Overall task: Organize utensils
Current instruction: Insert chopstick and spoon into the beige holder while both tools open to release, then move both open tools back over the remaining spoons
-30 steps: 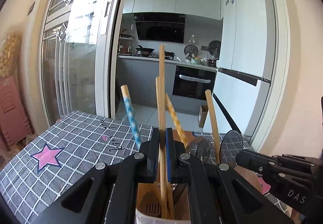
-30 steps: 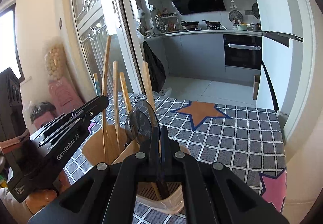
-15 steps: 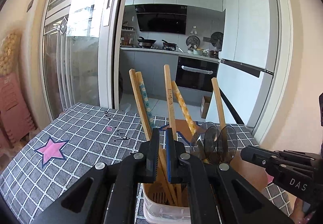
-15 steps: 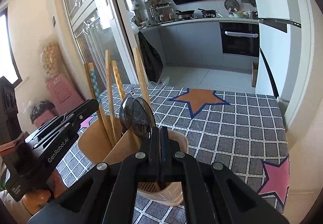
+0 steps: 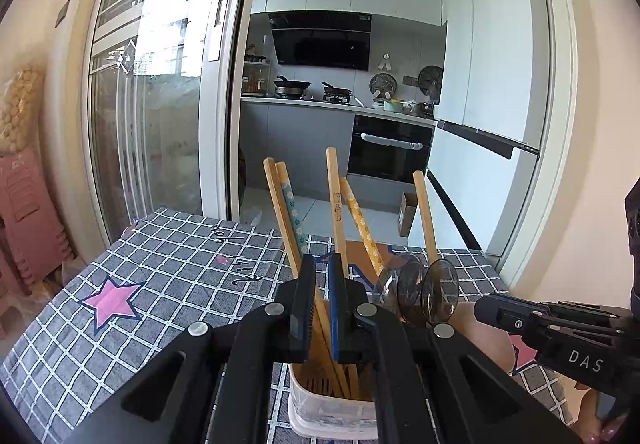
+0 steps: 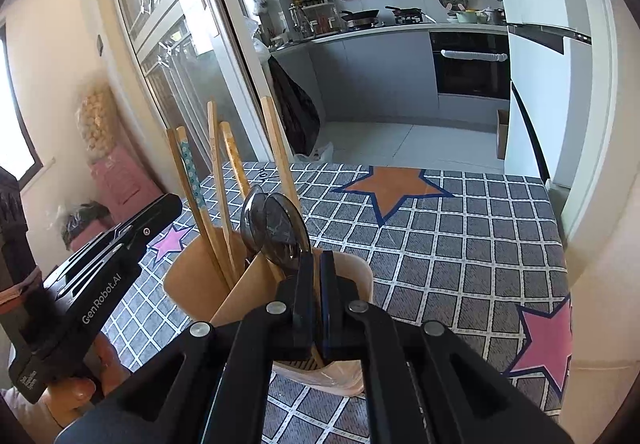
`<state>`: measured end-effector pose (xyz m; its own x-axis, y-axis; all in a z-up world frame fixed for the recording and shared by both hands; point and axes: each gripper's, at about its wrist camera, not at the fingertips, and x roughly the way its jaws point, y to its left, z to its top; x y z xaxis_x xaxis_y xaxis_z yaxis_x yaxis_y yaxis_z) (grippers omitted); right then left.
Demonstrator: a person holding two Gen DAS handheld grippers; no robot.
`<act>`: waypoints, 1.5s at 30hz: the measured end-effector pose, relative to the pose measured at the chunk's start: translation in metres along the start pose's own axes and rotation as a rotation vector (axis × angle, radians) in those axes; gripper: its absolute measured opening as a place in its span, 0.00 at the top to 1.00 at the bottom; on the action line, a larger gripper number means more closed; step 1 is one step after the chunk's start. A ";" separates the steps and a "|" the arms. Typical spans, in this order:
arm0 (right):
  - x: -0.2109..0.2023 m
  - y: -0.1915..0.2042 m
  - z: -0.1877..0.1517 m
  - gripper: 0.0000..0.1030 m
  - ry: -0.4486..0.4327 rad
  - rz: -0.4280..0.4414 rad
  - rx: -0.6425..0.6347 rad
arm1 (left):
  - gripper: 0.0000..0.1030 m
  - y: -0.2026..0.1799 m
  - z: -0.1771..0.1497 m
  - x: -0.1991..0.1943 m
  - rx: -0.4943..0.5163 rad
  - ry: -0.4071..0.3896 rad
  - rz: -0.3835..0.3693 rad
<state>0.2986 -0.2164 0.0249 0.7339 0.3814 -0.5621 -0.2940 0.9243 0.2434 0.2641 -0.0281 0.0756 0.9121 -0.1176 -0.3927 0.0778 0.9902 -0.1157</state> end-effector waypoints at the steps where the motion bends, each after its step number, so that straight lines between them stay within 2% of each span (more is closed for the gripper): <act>1: -0.002 0.000 0.001 0.84 -0.001 0.005 0.008 | 0.65 0.001 0.001 -0.003 0.000 -0.002 0.001; 4: -0.009 0.000 0.001 0.63 -0.019 0.012 0.022 | 0.65 0.003 0.005 -0.012 0.008 0.002 0.006; 8: -0.018 0.005 0.003 0.61 -0.014 0.020 0.021 | 0.65 0.009 0.007 -0.022 0.022 0.038 0.016; 10: -0.024 0.008 0.002 0.54 -0.012 0.023 0.016 | 0.65 0.015 0.006 -0.030 0.024 0.068 0.027; 17: -0.050 0.020 -0.017 0.42 0.022 0.036 0.023 | 0.65 0.046 -0.020 -0.062 -0.014 0.170 0.057; 22: -0.059 0.029 -0.056 0.32 0.118 0.048 0.042 | 0.65 0.066 -0.055 -0.085 -0.044 0.277 0.043; 29: -0.065 0.034 -0.115 0.31 0.254 0.034 0.058 | 0.65 0.072 -0.103 -0.117 -0.011 0.360 0.041; 30: -0.066 0.035 -0.122 0.31 0.267 0.030 0.053 | 0.49 0.073 -0.108 -0.120 -0.009 0.371 0.039; 32: -0.069 0.038 -0.135 0.31 0.290 0.021 0.042 | 0.00 0.075 -0.120 -0.127 -0.019 0.393 0.061; 34: -0.073 0.042 -0.151 0.30 0.312 0.021 0.037 | 0.00 0.077 -0.129 -0.136 -0.028 0.373 0.083; 39: -0.079 0.047 -0.181 0.28 0.350 0.012 0.031 | 0.00 0.083 -0.152 -0.141 -0.045 0.431 0.074; 45: -0.074 0.062 -0.206 0.28 0.390 0.009 -0.007 | 0.00 0.091 -0.176 -0.147 -0.056 0.484 0.104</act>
<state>0.0999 -0.1850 -0.0809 0.4439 0.3651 -0.8184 -0.3049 0.9203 0.2452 0.0657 0.0660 -0.0377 0.6212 -0.0531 -0.7818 -0.0376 0.9945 -0.0974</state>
